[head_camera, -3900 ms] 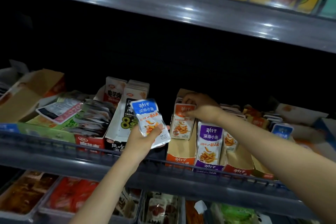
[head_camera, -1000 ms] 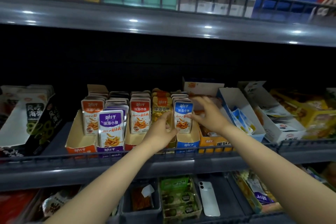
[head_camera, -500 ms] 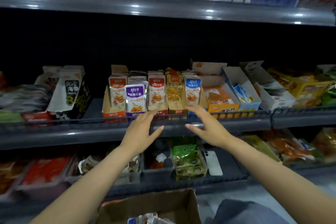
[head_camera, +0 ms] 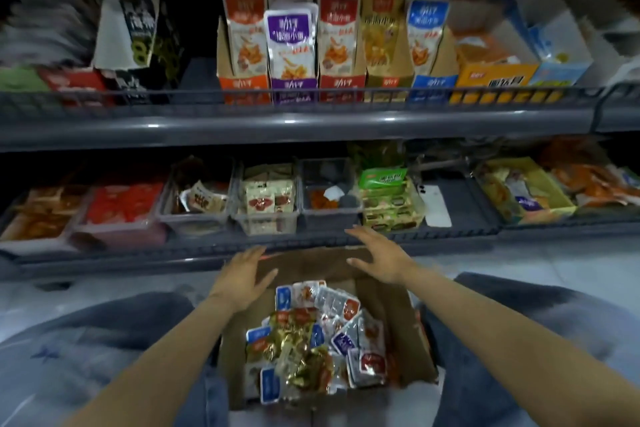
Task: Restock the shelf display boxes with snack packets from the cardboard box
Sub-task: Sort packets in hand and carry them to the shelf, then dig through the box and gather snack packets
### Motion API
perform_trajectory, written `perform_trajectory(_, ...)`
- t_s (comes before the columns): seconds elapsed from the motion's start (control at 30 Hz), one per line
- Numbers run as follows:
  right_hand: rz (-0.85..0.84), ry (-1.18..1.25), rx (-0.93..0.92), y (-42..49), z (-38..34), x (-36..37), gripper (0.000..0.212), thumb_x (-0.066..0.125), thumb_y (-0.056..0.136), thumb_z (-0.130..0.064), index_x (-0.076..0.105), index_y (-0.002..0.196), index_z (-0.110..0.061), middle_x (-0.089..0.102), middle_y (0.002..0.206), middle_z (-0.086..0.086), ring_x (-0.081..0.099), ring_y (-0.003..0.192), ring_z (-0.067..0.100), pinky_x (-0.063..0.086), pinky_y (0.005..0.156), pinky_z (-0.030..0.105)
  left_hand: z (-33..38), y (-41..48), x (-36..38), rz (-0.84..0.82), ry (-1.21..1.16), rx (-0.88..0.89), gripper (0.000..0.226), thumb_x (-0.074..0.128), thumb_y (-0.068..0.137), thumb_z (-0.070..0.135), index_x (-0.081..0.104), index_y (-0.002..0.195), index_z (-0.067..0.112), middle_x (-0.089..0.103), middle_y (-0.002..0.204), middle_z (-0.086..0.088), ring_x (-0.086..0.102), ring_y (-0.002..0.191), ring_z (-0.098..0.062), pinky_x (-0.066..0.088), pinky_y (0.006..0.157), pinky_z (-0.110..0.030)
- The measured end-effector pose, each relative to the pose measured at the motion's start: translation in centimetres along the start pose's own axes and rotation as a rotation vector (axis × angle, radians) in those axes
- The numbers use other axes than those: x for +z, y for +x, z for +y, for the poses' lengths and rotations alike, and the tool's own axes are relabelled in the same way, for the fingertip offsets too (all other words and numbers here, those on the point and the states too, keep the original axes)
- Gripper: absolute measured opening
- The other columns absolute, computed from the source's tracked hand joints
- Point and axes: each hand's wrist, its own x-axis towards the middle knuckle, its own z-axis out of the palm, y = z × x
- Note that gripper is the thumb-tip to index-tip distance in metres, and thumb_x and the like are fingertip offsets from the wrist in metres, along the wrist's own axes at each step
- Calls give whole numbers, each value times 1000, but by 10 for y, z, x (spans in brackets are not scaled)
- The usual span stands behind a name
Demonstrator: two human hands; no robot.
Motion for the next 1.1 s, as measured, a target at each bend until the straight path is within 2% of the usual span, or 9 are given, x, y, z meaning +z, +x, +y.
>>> perform_trajectory(0.2, -128, 115, 169, 14, 32, 67, 68, 64, 88, -33, 33, 145, -14, 31, 150, 8, 32, 138, 24, 27, 112, 30, -26, 5, 62, -198, 13, -111, 60, 40, 97, 46, 28, 147, 16, 33, 151, -5, 36, 135, -23, 31, 107, -30)
perform_trajectory(0.4, -250, 239, 289, 21, 58, 120, 61, 75, 80, -28, 49, 134, -16, 50, 130, -1, 44, 126, 19, 36, 108, 35, -31, 20, 106, -317, -12, -125, 52, 42, 98, 42, 36, 141, 15, 49, 137, -11, 51, 118, -27, 42, 93, -29)
perform_trajectory(0.53, -354, 295, 389, 23, 108, 177, 76, 79, 61, -58, 54, 126, -27, 53, 126, -3, 54, 117, 21, 46, 97, 37, -35, 26, 135, -427, -152, -136, 47, 43, 98, 39, 38, 141, 20, 54, 134, -9, 54, 114, -25, 43, 92, -30)
perform_trajectory(0.63, -391, 336, 445, 14, 90, 183, 69, 79, 73, -40, 49, 133, -23, 39, 131, -7, 39, 125, 17, 34, 107, 30, -39, 29, 156, -513, -207, -214, 47, 42, 98, 41, 38, 141, 22, 58, 128, -9, 57, 108, -24, 44, 86, -30)
perform_trajectory(0.7, -463, 417, 499, 12, 88, 198, 61, 73, 81, -27, 46, 135, -16, 34, 122, -7, 34, 119, 9, 30, 98, 17, -40, 31, 167, -555, -232, -235, 42, 41, 99, 41, 44, 134, 19, 61, 122, -9, 60, 101, -21, 45, 79, -28)
perform_trajectory(0.77, -548, 494, 489, 14, 79, 212, 58, 72, 83, -25, 46, 133, -11, 46, 122, -4, 44, 116, 9, 35, 89, 14, -43, 31, 179, -599, -272, -270, 38, 40, 99, 40, 50, 127, 17, 62, 119, -8, 60, 100, -20, 43, 76, -26)
perform_trajectory(0.87, -548, 567, 542, 20, 64, 239, 70, 75, 80, -32, 41, 139, -14, 47, 138, 2, 46, 126, 19, 36, 91, 22, -45, 31, 190, -669, -333, -324, 48, 36, 98, 47, 46, 133, 16, 57, 126, -8, 56, 109, -21, 44, 86, -30)
perform_trajectory(1.0, -534, 651, 651, 25, 53, 267, 64, 76, 78, -13, 41, 131, -6, 50, 121, 2, 49, 113, 17, 38, 89, 24, -48, 28, 201, -754, -358, -357, 57, 45, 97, 40, 31, 145, 14, 43, 144, -8, 47, 122, -21, 40, 101, -33)
perform_trajectory(1.1, -535, 610, 642, 25, 47, 281, 59, 78, 76, -12, 51, 128, -8, 53, 123, 0, 51, 113, 17, 40, 96, 26, -54, 25, 217, -794, -399, -384, 79, 56, 81, 58, 27, 146, 23, 36, 150, -3, 39, 133, -22, 36, 109, -41)
